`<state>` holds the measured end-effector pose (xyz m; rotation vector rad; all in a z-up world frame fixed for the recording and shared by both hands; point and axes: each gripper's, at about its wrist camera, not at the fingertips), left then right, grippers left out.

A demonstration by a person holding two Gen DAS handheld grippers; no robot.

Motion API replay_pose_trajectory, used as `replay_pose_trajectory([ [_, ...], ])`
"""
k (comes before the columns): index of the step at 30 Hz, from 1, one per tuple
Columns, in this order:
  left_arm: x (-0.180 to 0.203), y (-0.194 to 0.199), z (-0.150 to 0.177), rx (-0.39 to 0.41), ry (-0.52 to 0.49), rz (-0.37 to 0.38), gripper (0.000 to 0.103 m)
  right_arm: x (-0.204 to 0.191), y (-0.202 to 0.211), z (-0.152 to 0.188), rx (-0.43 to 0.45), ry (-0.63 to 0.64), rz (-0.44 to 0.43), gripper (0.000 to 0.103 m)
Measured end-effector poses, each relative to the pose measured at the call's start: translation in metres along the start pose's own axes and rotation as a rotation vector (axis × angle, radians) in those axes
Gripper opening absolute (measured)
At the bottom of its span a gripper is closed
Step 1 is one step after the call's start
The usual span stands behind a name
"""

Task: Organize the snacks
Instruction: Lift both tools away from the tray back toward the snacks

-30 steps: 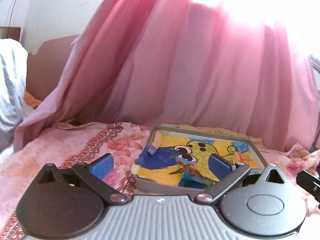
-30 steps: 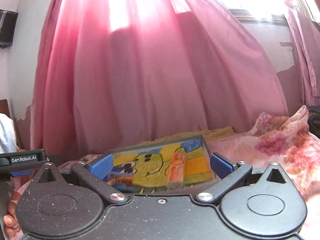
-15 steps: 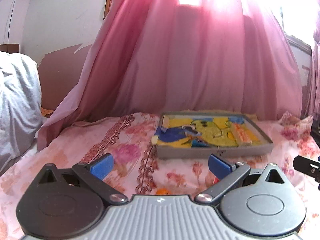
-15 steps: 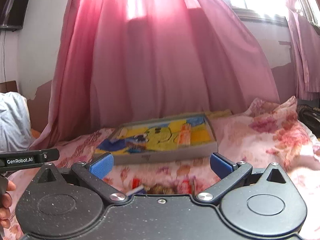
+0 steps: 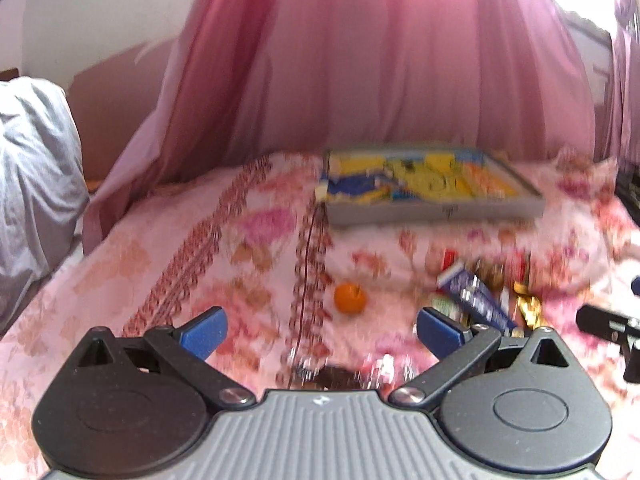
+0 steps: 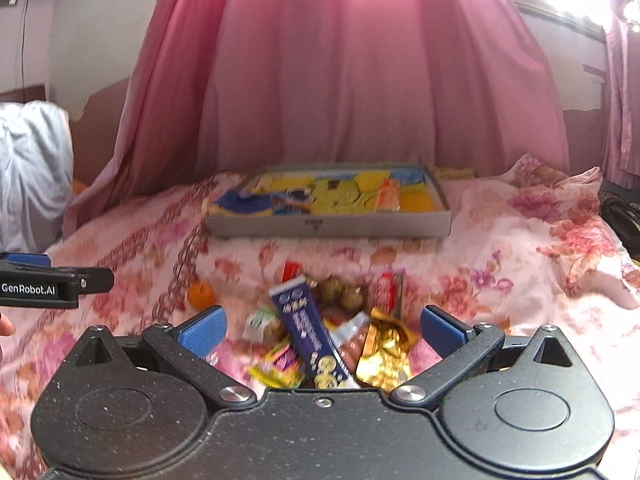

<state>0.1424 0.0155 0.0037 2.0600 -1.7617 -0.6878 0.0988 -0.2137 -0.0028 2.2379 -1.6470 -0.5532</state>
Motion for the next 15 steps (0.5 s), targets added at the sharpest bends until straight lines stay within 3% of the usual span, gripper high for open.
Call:
replay_pose_trajectory([
  [4,0.002,-0.011,0.010,-0.072,-0.039,-0.017,0.103,-0.002,-0.010,0.006,-0.059,0.009,-0.007,0.102],
  [15,0.008,-0.032,0.025,-0.233,-0.074,0.040,0.103,0.004,-0.041,0.019,-0.228,-0.032,0.002,0.102],
])
Point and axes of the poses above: each gripper's, at about its wrist camera, not at the fingertips, and y roughly against the way its jaws point, x to its right, z to its underside, and after that the axes turned 13 degrees about -z, right-handed
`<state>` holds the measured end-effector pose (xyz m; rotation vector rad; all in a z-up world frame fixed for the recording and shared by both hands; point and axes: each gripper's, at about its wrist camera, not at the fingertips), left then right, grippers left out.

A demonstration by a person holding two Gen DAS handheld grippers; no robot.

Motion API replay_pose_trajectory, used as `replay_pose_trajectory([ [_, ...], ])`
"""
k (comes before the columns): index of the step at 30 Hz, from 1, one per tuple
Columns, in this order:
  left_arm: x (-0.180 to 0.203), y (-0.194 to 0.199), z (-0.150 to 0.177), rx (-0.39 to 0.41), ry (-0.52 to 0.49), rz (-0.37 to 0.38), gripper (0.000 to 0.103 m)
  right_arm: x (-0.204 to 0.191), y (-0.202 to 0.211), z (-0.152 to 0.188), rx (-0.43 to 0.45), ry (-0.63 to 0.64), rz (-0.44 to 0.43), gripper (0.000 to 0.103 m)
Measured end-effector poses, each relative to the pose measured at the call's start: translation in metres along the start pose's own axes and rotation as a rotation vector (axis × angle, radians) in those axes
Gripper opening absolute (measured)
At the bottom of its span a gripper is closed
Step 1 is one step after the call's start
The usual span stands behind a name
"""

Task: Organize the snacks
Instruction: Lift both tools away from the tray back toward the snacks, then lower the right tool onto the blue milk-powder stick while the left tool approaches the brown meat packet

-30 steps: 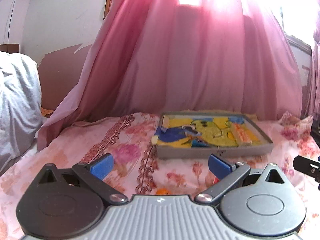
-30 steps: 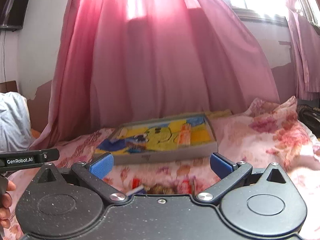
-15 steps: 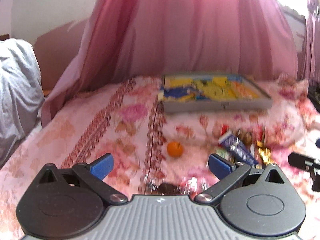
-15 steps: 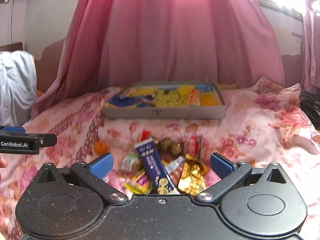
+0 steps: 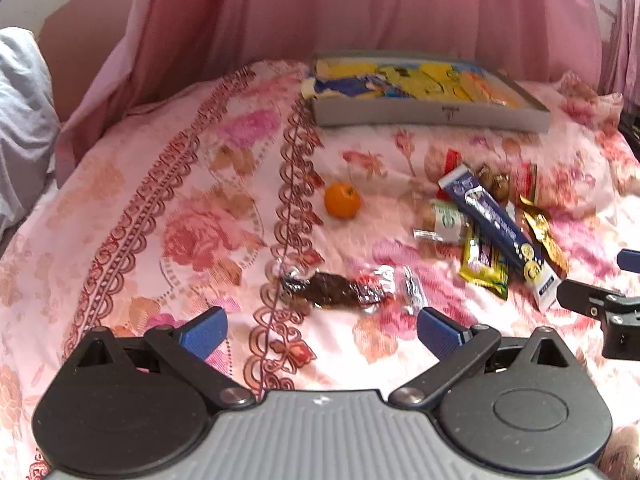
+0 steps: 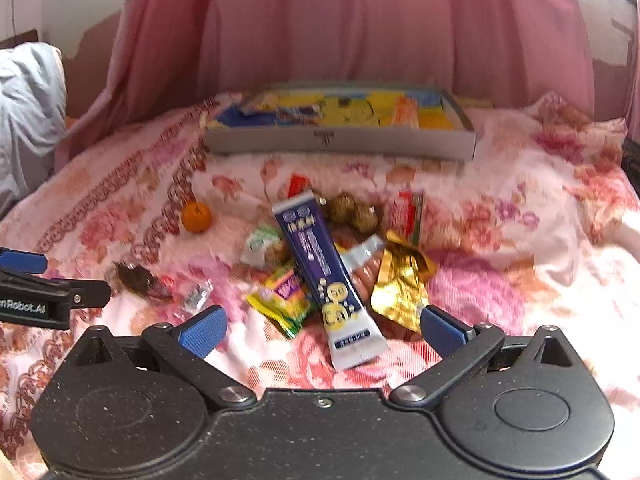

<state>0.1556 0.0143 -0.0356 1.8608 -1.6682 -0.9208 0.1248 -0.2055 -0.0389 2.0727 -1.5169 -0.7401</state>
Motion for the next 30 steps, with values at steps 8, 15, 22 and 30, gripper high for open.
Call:
replay_pose_trajectory([
  [8,0.003,-0.015,-0.006,-0.048,0.017,0.013,0.103,0.004,-0.011,-0.003,-0.042,-0.004,-0.013,0.102],
  [15,0.005,-0.029,-0.012,-0.074,0.038,0.032,0.103,0.006,-0.028,-0.013,-0.080,0.013,-0.068,0.102],
  [22,0.007,-0.047,-0.019,-0.121,0.110,0.078,0.103,0.009,-0.042,-0.024,-0.052,0.048,-0.080,0.102],
  [30,-0.007,-0.061,-0.019,-0.148,0.273,0.084,0.102,0.013,-0.069,-0.028,-0.072,0.168,-0.108,0.089],
])
Point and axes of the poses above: each gripper's, at about its wrist camera, not at the fingertips, and y roughly against the way its jaws point, x to its right, z to its underside, and after that the axes turned 13 degrees about -z, right-handed
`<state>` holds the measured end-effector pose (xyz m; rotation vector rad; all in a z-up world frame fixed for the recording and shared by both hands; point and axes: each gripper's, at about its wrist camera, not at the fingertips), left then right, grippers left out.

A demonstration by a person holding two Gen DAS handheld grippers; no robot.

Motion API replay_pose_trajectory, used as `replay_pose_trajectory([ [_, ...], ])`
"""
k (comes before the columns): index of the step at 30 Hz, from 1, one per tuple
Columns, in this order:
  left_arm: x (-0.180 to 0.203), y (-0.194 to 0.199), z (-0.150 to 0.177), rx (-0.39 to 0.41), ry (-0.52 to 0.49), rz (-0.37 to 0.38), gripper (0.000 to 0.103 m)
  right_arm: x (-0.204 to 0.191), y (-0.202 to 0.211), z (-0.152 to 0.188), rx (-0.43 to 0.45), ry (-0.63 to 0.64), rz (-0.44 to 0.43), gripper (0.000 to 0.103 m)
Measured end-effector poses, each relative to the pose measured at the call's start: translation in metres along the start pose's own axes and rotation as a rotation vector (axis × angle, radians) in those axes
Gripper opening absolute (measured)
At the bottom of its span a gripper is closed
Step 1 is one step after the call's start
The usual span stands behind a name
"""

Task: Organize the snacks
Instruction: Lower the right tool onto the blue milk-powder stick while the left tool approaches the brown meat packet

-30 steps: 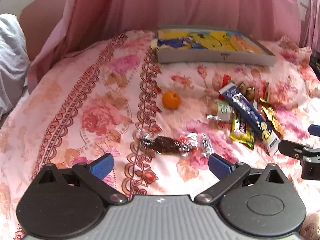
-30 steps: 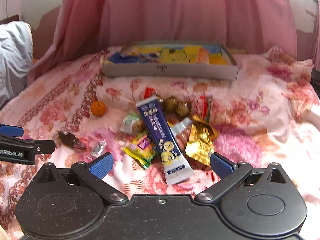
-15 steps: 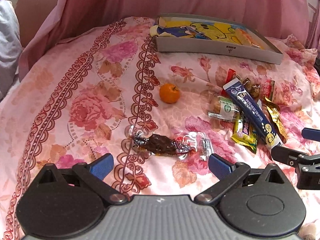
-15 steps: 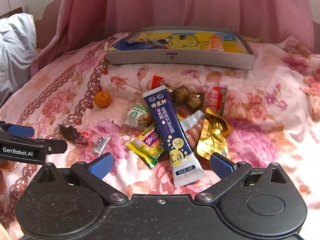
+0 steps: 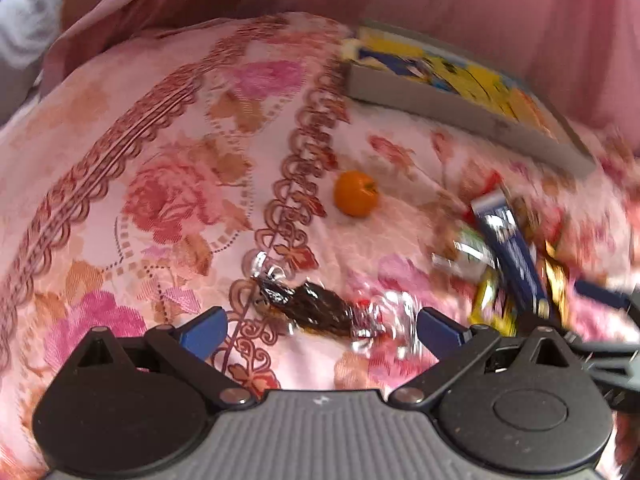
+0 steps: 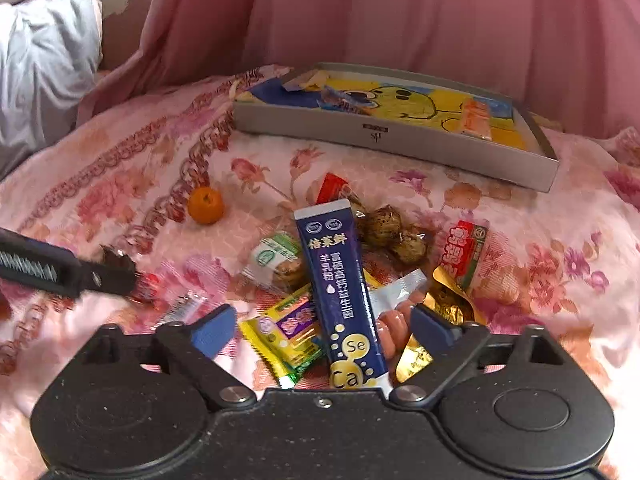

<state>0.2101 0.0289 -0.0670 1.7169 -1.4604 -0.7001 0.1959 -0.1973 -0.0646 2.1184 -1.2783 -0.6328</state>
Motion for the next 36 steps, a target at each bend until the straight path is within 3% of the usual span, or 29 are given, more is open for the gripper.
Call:
replay_pose_trajectory([
  [4,-0.008,-0.010,-0.004,-0.052,0.127,0.046,0.095,0.002,-0.013,0.001,-0.004,-0.005,0.001,0.078],
  [12,-0.006,-0.030,-0.009,-0.073,0.230,-0.002,0.096,0.011,-0.033,0.000,-0.004,-0.058,0.002,0.061],
  [16,-0.008,-0.036,-0.013,-0.070,0.260,-0.017,0.098,0.014,-0.036,0.001,0.001,-0.068,0.005,0.057],
  [21,-0.002,-0.038,-0.013,-0.050,0.214,-0.063,0.094,0.010,-0.036,0.001,-0.014,-0.075,-0.010,0.040],
  [27,0.014,-0.034,-0.007,0.010,0.064,-0.108,0.074,-0.001,-0.033,-0.001,-0.069,-0.102,0.000,0.038],
  [34,0.026,-0.031,0.000,0.020,-0.043,-0.043,0.074,-0.010,-0.023,0.002,-0.103,-0.145,-0.050,0.038],
  [36,0.023,-0.030,0.003,-0.022,-0.016,-0.056,0.074,-0.012,-0.021,0.002,-0.096,-0.130,-0.035,0.037],
])
Point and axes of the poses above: each gripper's, at about its wrist camera, not at the fingertips, and y roughly against the way its jaws point, x to its right, z to its underside, and after that the axes turned 13 degrees about -z, right-handed
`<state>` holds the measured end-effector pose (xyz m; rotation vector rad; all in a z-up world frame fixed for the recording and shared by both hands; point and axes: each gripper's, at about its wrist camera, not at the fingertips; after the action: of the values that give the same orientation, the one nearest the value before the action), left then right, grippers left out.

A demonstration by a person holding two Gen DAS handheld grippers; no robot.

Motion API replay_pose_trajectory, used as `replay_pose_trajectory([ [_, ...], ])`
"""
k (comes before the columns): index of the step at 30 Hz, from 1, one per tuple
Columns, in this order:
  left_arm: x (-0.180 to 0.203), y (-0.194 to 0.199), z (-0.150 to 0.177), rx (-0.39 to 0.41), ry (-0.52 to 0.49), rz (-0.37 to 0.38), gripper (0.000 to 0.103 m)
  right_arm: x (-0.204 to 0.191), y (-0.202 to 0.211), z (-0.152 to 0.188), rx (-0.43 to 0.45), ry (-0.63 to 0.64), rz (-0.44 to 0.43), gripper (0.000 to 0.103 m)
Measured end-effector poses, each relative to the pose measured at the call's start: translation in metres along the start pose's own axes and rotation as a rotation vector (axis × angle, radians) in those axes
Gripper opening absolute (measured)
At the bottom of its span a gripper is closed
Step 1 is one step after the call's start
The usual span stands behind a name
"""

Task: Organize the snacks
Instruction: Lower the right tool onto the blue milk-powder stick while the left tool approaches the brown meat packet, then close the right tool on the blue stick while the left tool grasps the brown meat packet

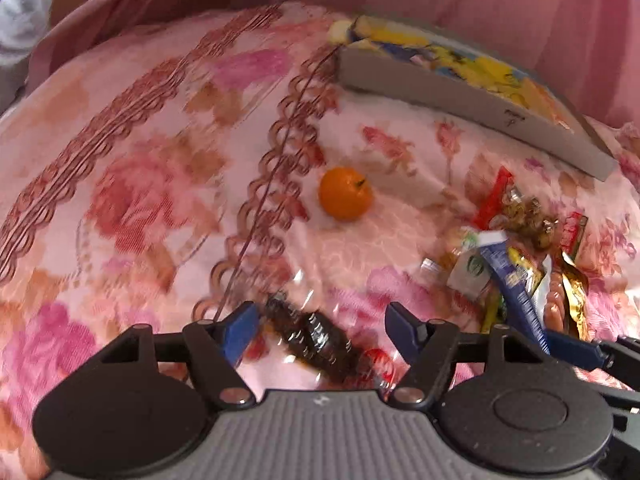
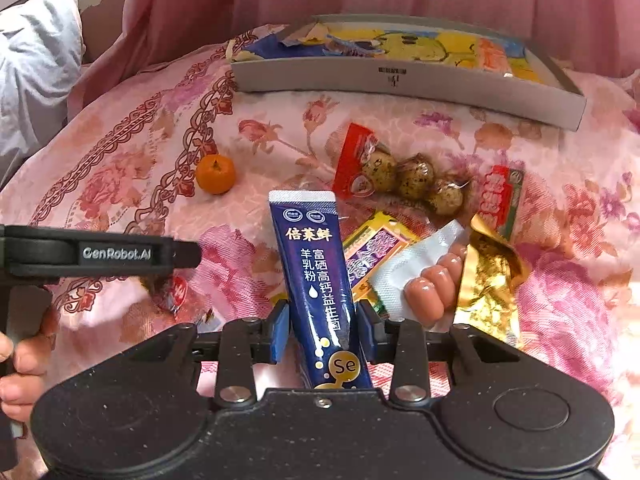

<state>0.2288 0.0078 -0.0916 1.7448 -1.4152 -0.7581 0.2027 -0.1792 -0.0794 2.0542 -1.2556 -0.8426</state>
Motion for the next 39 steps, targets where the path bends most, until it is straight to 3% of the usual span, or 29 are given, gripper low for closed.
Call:
replay_pose_trajectory([
  [5,-0.007,0.004,0.002,-0.079,0.058,-0.006,0.078,0.002,0.000,-0.001,0.006,0.026,0.034,0.036],
  [10,-0.007,-0.011,-0.012,-0.151,0.169,0.044,0.101,-0.001,0.000,-0.002,0.007,0.040,0.040,0.036],
  [13,-0.005,-0.018,-0.017,-0.164,0.191,0.026,0.102,-0.002,0.001,-0.002,0.010,0.053,0.049,0.034],
  [19,0.015,-0.013,-0.011,-0.120,0.029,-0.096,0.081,-0.002,0.001,-0.002,0.012,0.056,0.054,0.034],
  [23,0.012,-0.008,-0.008,-0.107,-0.027,-0.101,0.068,0.000,-0.001,-0.002,0.013,0.055,0.048,0.033],
  [27,0.009,-0.001,-0.007,-0.116,-0.148,-0.040,0.065,0.007,0.000,-0.001,0.020,0.010,0.017,0.040],
  [31,0.003,0.006,-0.001,-0.122,-0.148,0.020,0.065,0.015,-0.002,0.000,0.002,-0.052,-0.028,0.049],
  [34,0.005,0.007,0.003,-0.107,-0.159,0.016,0.066,0.023,-0.004,0.002,-0.016,-0.121,-0.073,0.054],
  [37,0.009,0.009,0.008,-0.114,-0.162,0.028,0.086,0.035,-0.006,0.003,-0.017,-0.209,-0.114,0.054],
  [39,0.011,0.011,0.014,-0.108,-0.167,0.018,0.087,0.042,-0.005,0.004,-0.010,-0.260,-0.136,0.053],
])
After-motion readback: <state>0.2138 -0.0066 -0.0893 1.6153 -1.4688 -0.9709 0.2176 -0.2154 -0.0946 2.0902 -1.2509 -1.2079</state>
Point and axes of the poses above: each gripper's, at about its wrist camera, not at the fingertips, and y roughly against the way its jaws point, x to its right, z to its underside, and after that the axes turned 13 degrees about -z, right-handed
